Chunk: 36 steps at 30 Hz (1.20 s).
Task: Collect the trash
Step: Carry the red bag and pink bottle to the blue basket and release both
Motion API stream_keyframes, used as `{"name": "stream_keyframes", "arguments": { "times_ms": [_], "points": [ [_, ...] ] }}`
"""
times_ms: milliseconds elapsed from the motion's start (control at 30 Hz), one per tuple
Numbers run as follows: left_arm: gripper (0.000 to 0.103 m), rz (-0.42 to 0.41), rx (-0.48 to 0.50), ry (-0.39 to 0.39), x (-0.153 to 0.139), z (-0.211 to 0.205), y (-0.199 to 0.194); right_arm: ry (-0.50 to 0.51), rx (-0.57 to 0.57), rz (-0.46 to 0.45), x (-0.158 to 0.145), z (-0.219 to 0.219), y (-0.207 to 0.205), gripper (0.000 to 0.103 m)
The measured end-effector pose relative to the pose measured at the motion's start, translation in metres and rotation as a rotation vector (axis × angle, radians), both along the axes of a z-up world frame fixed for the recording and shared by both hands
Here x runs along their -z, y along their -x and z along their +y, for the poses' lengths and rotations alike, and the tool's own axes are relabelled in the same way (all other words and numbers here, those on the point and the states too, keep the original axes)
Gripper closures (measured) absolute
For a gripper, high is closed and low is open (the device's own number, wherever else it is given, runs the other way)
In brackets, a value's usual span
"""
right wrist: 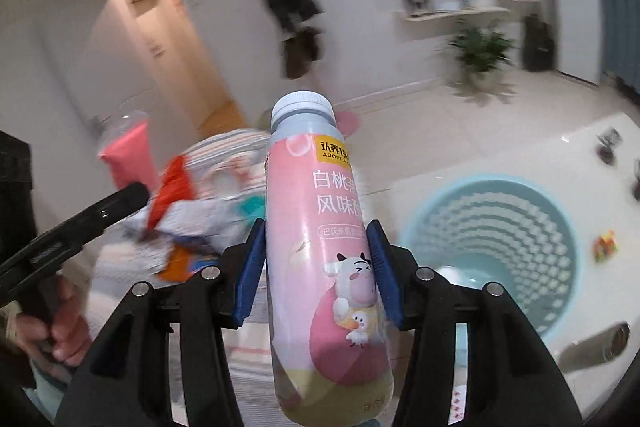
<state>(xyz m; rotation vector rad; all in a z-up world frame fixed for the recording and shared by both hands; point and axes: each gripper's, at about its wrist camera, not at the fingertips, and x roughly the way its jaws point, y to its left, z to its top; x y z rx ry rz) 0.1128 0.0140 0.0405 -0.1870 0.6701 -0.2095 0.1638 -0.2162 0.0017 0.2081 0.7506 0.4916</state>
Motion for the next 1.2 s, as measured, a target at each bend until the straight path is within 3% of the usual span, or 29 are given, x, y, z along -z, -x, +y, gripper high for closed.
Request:
{"name": "stream_keyframes", "arguments": {
  "times_ms": [300, 567, 800, 867, 1000, 1200],
  "points": [
    [0.075, 0.149, 0.18, -0.032, 0.063, -0.1, -0.067, -0.028, 0.227, 0.164, 0.081, -0.073, -0.04, 0.056],
    [0.075, 0.303, 0.281, -0.042, 0.119, -0.14, -0.095, 0.014, 0.325, 0.255, 0.128, -0.097, -0.047, 0.056],
    [0.073, 0.362, 0.318, -0.069, 0.141, -0.151, -0.106, 0.028, 0.372, 0.288, 0.142, -0.107, -0.051, 0.055],
    [0.06, 0.358, 0.317, -0.079, 0.142, -0.156, -0.102, 0.023, 0.388, 0.297, 0.144, -0.108, -0.05, 0.054],
    [0.054, 0.329, 0.322, -0.085, 0.137, -0.153, -0.1, 0.009, 0.416, 0.273, 0.135, -0.113, -0.048, 0.051],
    [0.053, 0.298, 0.308, -0.065, 0.126, -0.141, -0.086, 0.013, 0.401, 0.242, 0.12, -0.108, -0.041, 0.051]
  ]
}}
